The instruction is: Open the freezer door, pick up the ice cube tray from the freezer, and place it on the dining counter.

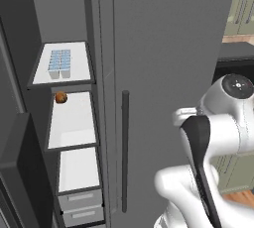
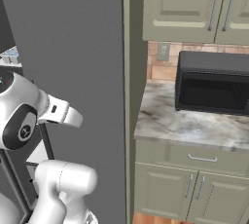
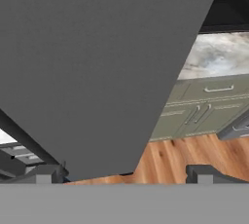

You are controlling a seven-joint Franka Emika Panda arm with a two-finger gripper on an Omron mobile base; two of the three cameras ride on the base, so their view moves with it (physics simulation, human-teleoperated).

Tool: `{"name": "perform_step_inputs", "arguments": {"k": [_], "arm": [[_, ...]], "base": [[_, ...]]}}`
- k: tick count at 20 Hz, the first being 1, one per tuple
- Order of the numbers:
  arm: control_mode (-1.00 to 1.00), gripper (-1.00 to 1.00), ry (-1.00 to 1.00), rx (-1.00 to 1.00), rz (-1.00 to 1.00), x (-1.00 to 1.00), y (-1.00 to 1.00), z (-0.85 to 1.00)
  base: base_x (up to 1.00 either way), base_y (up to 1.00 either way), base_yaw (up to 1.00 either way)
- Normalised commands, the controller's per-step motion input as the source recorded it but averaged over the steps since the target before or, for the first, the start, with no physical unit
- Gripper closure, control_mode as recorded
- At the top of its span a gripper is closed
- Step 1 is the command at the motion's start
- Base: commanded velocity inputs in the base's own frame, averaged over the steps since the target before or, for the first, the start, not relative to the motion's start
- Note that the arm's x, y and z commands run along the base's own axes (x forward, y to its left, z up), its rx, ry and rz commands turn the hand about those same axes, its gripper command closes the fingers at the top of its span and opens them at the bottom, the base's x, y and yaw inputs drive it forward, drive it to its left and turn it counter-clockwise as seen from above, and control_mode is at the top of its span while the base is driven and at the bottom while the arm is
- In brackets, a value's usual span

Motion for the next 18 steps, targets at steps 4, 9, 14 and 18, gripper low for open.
{"name": "perform_step_inputs", "arguments": {"k": [4, 9, 14, 18], "arm": [[-1.0, -1.0, 0.0, 0.0, 0.02, -0.19, 0.0, -0.11], [-1.0, -1.0, 0.0, 0.0, 0.03, -0.1, 0.0, 0.0], [-1.0, -1.0, -0.02, 0.0, 0.05, -0.03, 0.0, -0.02], [-1.0, -1.0, -0.03, 0.0, 0.07, 0.0, 0.0, -0.12]], "base": [[0.0, 0.0, 0.0], [0.0, 0.0, 0.0], [0.0, 0.0, 0.0], [0.0, 0.0, 0.0]]}}
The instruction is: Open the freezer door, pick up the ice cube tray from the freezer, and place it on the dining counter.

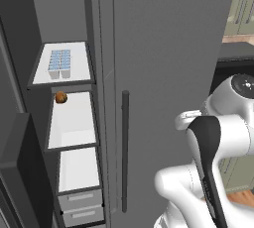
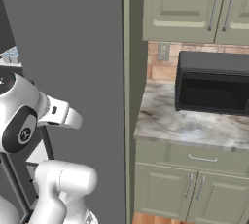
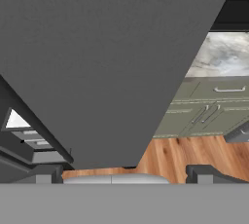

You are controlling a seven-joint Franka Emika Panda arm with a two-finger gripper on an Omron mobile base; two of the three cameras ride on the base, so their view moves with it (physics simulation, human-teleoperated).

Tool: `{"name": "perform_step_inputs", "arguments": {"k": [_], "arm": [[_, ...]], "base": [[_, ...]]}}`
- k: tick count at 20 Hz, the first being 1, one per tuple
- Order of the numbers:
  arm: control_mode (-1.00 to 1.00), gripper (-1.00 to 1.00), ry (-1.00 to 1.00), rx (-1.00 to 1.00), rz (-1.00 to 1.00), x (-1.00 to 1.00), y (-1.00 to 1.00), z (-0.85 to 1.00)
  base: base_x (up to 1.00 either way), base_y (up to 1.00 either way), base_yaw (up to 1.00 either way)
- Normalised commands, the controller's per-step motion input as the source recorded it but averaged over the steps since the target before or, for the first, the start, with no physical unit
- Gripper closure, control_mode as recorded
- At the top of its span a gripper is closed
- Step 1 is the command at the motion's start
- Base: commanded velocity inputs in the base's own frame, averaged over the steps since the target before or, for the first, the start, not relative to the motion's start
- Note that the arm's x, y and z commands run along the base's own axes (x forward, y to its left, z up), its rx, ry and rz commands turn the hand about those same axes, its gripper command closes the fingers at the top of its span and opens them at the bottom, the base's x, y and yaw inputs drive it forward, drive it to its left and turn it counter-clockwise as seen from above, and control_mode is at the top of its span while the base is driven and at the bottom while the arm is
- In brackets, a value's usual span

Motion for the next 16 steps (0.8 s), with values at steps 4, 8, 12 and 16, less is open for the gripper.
{"name": "perform_step_inputs", "arguments": {"k": [4, 8, 12, 16], "arm": [[-1.0, -1.0, 0.0, 0.0, 0.05, 0.0, 0.0, -0.11], [-1.0, -1.0, 0.0, 0.0, 0.0, 0.0, 0.0, -0.04], [1.0, -1.0, 0.0, 0.0, 0.0, 0.0, 0.0, 0.0], [1.0, -1.0, 0.0, 0.0, 0.0, 0.0, 0.0, 0.0]], "base": [[0.0, 0.0, 0.0], [0.0, 0.0, 0.0], [-0.2, 0.08, 0.0], [-0.59, 0.5, 0.03]]}}
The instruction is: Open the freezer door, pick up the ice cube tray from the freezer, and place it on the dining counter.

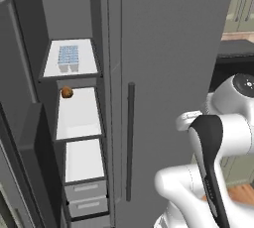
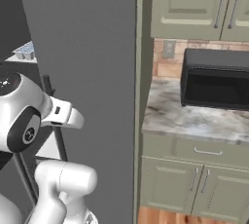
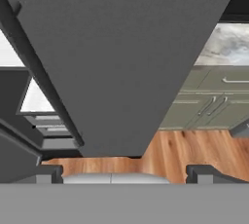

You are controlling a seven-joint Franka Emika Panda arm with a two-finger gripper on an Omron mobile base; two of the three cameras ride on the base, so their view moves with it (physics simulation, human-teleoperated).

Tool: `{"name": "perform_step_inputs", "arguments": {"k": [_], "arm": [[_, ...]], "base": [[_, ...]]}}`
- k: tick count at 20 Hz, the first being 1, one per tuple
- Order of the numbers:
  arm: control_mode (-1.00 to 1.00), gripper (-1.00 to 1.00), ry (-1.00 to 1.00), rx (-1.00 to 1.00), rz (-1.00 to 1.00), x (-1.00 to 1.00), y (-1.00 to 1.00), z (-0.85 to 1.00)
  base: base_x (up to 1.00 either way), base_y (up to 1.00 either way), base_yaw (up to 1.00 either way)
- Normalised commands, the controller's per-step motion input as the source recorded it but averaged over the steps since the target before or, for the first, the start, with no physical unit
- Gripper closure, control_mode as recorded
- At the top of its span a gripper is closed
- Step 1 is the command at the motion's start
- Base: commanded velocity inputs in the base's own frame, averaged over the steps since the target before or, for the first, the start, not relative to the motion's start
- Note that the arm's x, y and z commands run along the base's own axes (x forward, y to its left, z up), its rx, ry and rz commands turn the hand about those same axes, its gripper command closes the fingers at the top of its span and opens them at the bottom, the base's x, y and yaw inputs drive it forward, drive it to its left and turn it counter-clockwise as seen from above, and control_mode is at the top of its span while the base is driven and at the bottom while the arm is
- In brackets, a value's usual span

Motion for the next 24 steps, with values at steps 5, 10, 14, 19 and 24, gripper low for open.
{"name": "perform_step_inputs", "arguments": {"k": [5, 10, 14, 19, 24], "arm": [[1.0, -1.0, 0.0, 0.0, 0.0, 0.0, 0.0, 0.0], [1.0, -1.0, 0.0, 0.0, 0.0, 0.0, 0.0, 0.0], [1.0, -1.0, 0.0, 0.0, 0.0, 0.0, 0.0, 0.0], [1.0, -1.0, 0.0, 0.0, 0.0, 0.0, 0.0, 0.0], [1.0, -1.0, 0.0, 0.0, 0.0, 0.0, 0.0, 0.0]], "base": [[-0.29, 0.61, 0.26], [0.01, 0.39, 0.38], [0.13, 0.09, 0.34], [0.35, 0.0, 0.27], [0.44, 0.07, 0.2]]}}
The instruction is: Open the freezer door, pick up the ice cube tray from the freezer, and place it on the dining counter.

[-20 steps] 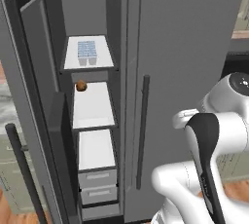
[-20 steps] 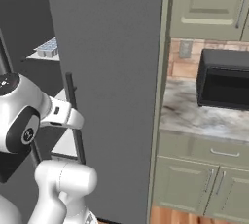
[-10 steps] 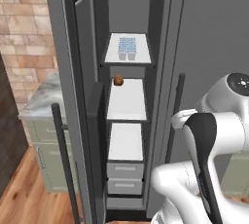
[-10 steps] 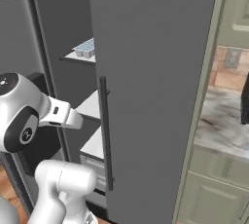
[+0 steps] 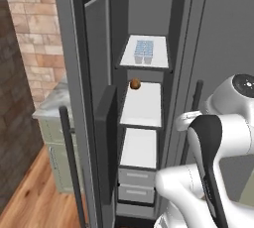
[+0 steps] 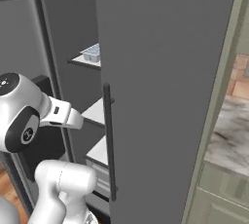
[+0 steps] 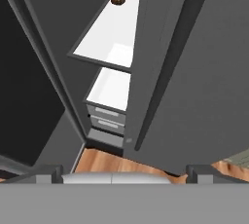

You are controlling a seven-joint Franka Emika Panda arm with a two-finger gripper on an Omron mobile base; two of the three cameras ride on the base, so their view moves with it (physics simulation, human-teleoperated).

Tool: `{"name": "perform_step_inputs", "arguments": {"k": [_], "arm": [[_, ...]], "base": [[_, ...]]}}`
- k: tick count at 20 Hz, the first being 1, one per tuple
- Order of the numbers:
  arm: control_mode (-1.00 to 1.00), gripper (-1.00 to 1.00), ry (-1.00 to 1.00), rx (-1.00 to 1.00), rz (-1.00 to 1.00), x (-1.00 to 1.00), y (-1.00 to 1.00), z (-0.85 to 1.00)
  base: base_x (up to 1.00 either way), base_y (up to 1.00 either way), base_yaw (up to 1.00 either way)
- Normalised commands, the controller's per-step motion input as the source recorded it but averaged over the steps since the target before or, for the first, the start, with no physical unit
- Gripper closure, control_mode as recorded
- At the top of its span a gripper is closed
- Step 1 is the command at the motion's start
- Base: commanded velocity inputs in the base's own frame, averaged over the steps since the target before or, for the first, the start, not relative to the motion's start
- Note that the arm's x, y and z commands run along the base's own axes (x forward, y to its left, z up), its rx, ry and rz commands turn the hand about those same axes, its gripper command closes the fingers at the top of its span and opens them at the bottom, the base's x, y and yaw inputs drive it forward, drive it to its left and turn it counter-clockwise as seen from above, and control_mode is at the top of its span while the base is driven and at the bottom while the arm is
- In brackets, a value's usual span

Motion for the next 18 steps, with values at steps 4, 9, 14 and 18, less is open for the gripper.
{"name": "perform_step_inputs", "arguments": {"k": [4, 9, 14, 18], "arm": [[1.0, -1.0, 0.0, 0.0, 0.0, 0.0, 0.0, 0.0], [1.0, -1.0, 0.0, 0.0, 0.0, 0.0, 0.0, 0.0], [1.0, -1.0, 0.0, 0.0, 0.0, 0.0, 0.0, 0.0], [1.0, -1.0, 0.0, 0.0, 0.0, 0.0, 0.0, 0.0]], "base": [[0.39, 0.16, 0.09], [0.33, 0.21, 0.0], [0.41, 0.25, 0.0], [0.58, 0.22, 0.0]]}}
